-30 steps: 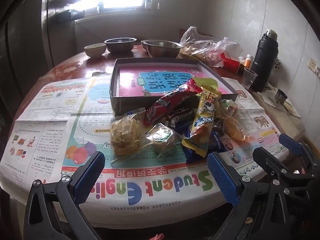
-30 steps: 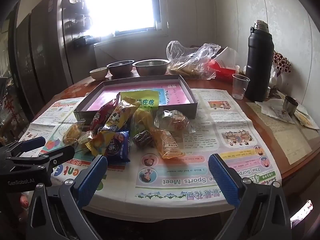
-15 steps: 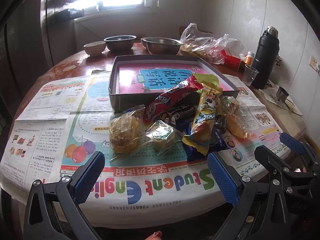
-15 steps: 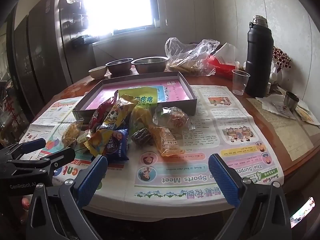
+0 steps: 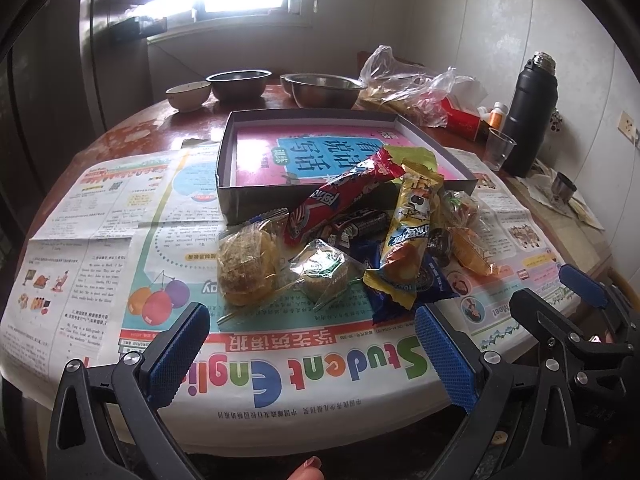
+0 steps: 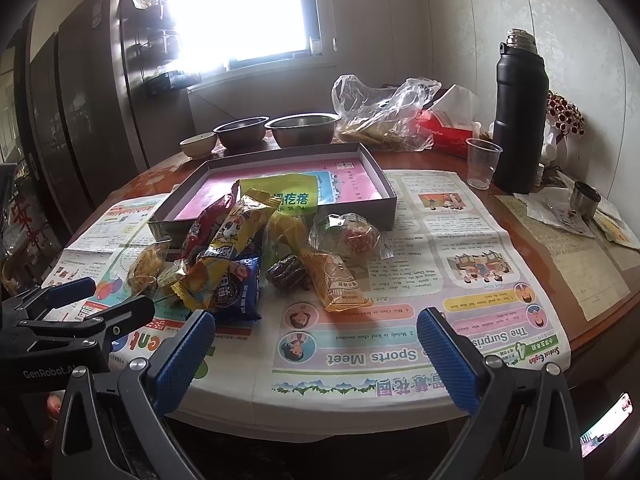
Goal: Organize snacks
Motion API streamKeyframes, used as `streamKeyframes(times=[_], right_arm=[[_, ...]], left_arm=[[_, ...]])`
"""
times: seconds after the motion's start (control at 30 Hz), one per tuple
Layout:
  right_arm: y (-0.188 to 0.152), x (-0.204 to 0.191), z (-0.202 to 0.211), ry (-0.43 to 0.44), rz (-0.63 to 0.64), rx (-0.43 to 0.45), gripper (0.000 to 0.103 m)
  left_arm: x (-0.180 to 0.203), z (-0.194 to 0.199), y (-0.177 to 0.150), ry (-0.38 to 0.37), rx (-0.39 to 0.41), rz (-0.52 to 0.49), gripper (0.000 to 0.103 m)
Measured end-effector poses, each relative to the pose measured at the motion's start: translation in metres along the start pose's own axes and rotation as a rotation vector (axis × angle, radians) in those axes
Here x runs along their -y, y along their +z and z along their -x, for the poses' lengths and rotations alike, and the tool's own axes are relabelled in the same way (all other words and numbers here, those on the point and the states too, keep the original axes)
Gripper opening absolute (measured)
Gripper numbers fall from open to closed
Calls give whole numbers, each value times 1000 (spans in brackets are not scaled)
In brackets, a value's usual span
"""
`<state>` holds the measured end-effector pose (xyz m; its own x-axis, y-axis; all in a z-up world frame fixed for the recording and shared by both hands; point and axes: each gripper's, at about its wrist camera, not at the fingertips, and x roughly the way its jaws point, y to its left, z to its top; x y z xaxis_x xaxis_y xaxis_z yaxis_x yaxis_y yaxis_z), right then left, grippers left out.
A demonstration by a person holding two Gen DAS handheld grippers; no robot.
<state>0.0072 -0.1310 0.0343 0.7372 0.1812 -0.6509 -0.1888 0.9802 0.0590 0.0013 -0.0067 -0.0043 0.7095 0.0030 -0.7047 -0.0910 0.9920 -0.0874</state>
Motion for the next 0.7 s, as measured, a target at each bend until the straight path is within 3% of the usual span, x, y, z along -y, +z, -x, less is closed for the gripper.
streamKeyframes(times=[0.7], right_arm=[[-1,2,-1,3,-2,-8,102]], left_arm=[[2,1,0,-1,2,-7,102]])
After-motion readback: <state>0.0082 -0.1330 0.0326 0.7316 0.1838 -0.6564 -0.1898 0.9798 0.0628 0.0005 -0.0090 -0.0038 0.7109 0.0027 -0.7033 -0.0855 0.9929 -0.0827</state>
